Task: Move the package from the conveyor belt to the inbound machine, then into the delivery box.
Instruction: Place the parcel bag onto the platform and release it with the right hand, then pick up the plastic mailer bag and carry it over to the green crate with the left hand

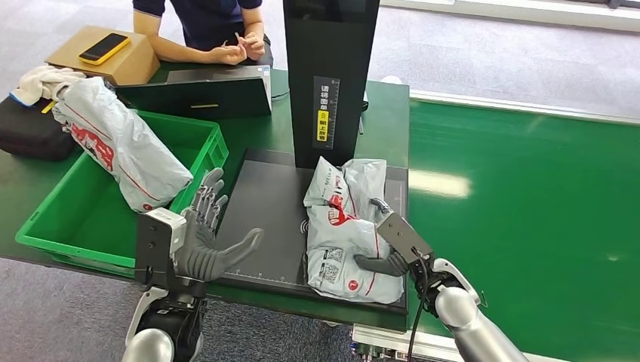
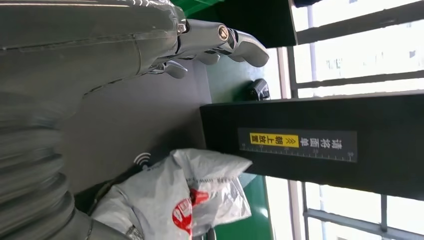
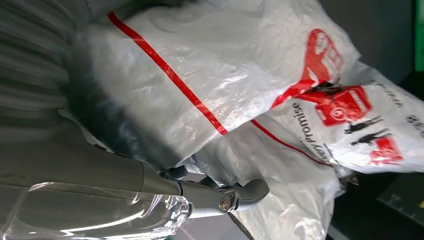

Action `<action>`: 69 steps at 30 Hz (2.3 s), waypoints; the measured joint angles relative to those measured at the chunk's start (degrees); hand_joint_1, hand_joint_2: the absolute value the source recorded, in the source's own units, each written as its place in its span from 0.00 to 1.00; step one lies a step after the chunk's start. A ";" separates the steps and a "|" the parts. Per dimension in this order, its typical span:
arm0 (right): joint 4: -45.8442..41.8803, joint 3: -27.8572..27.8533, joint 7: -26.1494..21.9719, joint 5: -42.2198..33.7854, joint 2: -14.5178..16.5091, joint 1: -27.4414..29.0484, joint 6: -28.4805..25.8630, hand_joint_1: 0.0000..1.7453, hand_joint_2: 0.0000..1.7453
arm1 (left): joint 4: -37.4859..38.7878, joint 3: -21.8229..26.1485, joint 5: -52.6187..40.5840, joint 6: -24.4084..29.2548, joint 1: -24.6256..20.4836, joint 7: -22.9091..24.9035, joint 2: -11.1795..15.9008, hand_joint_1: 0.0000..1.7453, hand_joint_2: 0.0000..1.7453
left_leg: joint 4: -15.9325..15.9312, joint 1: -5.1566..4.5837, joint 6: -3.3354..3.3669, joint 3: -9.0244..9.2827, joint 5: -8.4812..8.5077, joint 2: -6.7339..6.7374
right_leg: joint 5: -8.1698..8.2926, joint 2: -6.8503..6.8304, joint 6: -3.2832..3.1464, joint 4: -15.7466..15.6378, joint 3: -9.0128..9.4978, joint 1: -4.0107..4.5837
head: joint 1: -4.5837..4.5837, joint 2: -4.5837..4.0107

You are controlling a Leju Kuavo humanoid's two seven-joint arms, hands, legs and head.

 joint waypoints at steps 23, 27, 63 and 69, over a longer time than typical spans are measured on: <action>-33.84 -11.94 -16.37 -8.40 8.33 21.85 -6.82 0.00 1.00 | 1.53 -7.03 -16.04 -2.79 -3.07 1.05 0.03 0.00 1.00 | -0.01 0.00 -0.03 0.01 -0.05 0.01 | -0.05 -0.01 -0.04 -0.03 -0.06 -0.01 | -0.01 0.01; -36.65 -14.24 -16.79 -9.17 10.03 23.16 -4.21 0.00 1.00 | 3.53 -11.66 -20.23 -5.86 -6.00 2.69 0.37 0.00 1.00 | -0.01 0.00 -0.03 0.05 -0.04 0.02 | -0.03 0.01 -0.05 -0.02 -0.02 -0.01 | -0.01 0.00; -41.05 -20.69 -18.56 -11.02 14.46 23.22 2.80 0.00 1.00 | 49.65 -35.17 -33.14 -12.06 -40.61 1.95 -8.73 0.00 1.00 | 0.00 0.00 -0.05 0.06 0.01 0.03 | 0.01 0.02 -0.05 0.01 0.01 -0.01 | 0.00 0.01; -41.12 -20.69 -18.53 -11.17 14.46 23.92 3.03 0.00 1.00 | 51.05 -35.46 -32.80 -12.01 -41.96 2.14 -7.22 0.00 1.00 | 0.00 0.00 -0.06 0.07 0.01 0.03 | 0.01 0.02 -0.05 0.03 0.01 0.00 | -0.01 0.01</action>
